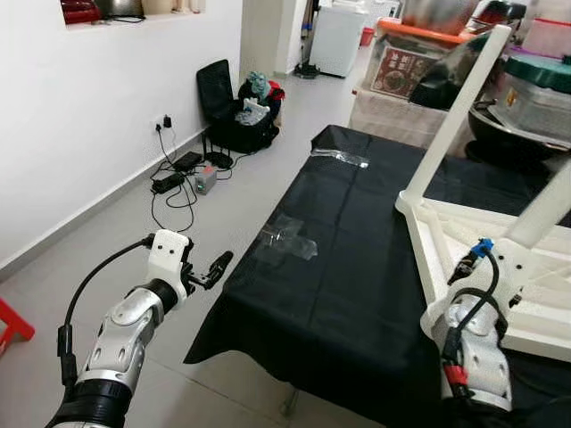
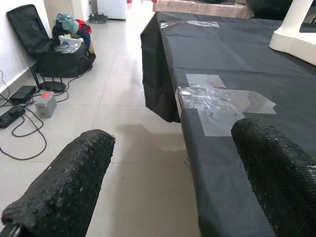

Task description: Building children table

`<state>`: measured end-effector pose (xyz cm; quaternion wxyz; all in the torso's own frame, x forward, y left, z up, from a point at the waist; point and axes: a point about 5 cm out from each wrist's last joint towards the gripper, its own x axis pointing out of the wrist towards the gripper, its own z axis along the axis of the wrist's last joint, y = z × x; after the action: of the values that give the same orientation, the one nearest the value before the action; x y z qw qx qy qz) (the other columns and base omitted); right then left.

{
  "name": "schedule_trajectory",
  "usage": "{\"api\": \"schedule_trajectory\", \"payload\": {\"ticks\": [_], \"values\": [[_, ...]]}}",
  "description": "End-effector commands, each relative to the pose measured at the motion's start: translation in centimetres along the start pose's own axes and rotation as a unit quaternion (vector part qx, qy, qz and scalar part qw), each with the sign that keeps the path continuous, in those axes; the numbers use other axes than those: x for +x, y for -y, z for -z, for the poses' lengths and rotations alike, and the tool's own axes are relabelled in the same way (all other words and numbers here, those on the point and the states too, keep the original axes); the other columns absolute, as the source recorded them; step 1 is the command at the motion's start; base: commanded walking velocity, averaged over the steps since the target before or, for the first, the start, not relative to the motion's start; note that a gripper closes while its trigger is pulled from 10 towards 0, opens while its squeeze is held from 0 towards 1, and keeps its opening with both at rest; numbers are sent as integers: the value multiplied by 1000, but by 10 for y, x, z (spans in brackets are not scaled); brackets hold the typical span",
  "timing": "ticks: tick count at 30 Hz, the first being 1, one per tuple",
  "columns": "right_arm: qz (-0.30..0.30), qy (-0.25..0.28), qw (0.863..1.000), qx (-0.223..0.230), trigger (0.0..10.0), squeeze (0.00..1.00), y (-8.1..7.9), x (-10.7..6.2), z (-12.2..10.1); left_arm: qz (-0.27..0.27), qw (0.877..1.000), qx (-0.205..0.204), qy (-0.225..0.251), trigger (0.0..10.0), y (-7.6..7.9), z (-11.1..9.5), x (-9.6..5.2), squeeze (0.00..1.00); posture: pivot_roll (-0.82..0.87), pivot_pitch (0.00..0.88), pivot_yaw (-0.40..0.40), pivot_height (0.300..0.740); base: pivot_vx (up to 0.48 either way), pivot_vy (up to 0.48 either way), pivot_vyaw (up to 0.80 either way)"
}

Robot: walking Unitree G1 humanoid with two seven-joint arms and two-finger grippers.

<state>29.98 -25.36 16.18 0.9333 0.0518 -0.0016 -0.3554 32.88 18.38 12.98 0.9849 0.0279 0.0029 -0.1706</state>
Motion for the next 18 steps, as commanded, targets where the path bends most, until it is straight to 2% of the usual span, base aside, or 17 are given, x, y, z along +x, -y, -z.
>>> {"api": "schedule_trajectory", "payload": {"ticks": [1,2,3,4,5,6,7,8,9,10,11,12,13,14,18], "values": [[-73,15,997,26,10000,0,-6,6,-8,6,1000,1,-2,10000,3,2,1,0,55,0,-129,740,0,0,0],[-188,31,981,39,10000,0,-22,5,-17,7,1000,2,-2,10000,3,2,1,0,55,0,-127,740,0,0,0],[-188,31,981,39,10000,0,-22,5,-17,7,1000,2,-2,10000,3,2,1,0,55,0,-127,740,0,0,0],[-267,41,962,44,10000,0,-32,2,-22,8,1000,2,-2,10000,3,1,1,0,55,0,-127,740,0,0,0],[-267,41,962,44,10000,0,-32,2,-22,8,1000,2,-2,10000,3,1,1,0,55,0,-127,740,0,0,0],[-326,45,943,46,10000,0,-38,-1,-27,9,1000,2,-1,10000,3,1,2,0,60,0,-129,740,0,0,0],[-326,45,943,46,10000,0,-38,-1,-27,9,1000,2,-1,10000,3,1,2,0,60,0,-129,740,0,0,0],[-391,50,918,34,10000,0,-44,-7,-31,9,1000,3,-1,10000,3,1,2,0,54,0,-126,740,0,0,0],[-433,50,900,20,10000,0,-50,-11,-33,10,1000,3,0,10000,3,1,2,0,59,0,-131,740,0,0,0],[-433,50,900,20,10000,0,-50,-11,-33,10,1000,3,0,10000,3,1,2,0,59,0,-131,740,0,0,0],[-460,53,886,3,10000,0,-56,-12,-32,10,1000,4,1,10000,3,0,3,0,67,0,-134,740,0,0,0],[-460,53,886,3,10000,0,-56,-12,-32,10,1000,4,1,10000,3,0,3,0,67,0,-134,740,0,0,0],[-481,49,875,-9,10000,0,-63,-12,-30,10,1000,4,2,10000,3,-1,3,0,70,0,-136,740,0,0,0],[-481,49,875,-9,10000,0,-63,-12,-30,10,1000,4,2,10000,3,-1,3,0,70,0,-136,740,0,0,0],[-510,45,858,-23,10000,0,-77,-13,-25,7,1000,6,3,10000,1,-2,1,0,84,0,-141,740,0,0,0]]}}
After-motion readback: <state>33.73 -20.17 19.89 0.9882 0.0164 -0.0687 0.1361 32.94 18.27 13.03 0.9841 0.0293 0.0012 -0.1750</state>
